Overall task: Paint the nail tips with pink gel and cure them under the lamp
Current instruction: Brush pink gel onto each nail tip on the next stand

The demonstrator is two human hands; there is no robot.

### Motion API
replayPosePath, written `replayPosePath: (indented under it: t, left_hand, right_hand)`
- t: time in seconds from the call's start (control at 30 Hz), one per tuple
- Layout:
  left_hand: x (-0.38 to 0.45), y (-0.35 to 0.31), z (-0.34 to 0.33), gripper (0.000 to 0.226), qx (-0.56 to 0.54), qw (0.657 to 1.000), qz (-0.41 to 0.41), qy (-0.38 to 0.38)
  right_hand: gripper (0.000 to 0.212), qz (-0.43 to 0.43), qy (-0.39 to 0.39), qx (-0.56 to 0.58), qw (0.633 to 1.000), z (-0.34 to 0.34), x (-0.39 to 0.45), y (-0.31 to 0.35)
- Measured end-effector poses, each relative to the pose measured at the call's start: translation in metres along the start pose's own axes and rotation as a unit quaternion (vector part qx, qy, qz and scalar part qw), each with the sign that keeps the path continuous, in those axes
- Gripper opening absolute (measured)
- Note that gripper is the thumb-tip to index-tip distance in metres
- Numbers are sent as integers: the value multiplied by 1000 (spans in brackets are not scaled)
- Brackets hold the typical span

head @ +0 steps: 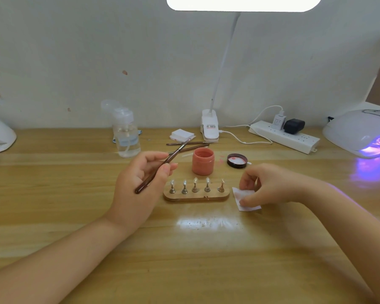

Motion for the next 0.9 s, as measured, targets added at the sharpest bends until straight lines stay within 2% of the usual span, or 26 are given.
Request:
replayPosePath:
  t: [0.2, 0.33, 0.43, 0.5, 0.6, 0.73, 0.9]
  left_hand:
    - [0, 1, 0, 19, 10, 1000, -3, 0]
    - [2, -3, 0, 16, 26, 1000, -16, 4]
    - [10, -5, 1, 14, 41, 999, 1, -20]
    - [20, -8, 5, 15, 65, 997, 11, -49]
    - [40, -14, 6, 10, 97, 992, 31, -73]
    - [71, -25, -7, 12, 122, 990, 64, -35]
    - [108, -34, -30, 12, 278, 953, 106, 59]
  right_hand:
    - [18, 6, -42, -19, 999, 5, 2, -8]
    - [38, 27, -139, -52, 989, 9, 2, -14]
    - [30, 90, -193, -10, 977, 1, 0, -7]
    - [23, 117, -189, 21, 975, -9, 1, -1]
    - [37, 145, -173, 32, 974, -26, 6, 7]
    - [40, 174, -211, 40, 961, -35, 7, 10]
    - [37, 199, -230, -17, 952, -34, 5, 13]
Point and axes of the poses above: each hand's wrist, its own x-axis towards the middle knuckle, its own z-axis out of the back of the hand, y = z × x, the point moved 2 cm from there along x, towards the middle knuckle, and after that the axes turned 6 degrees about x, right-handed, at the moved point
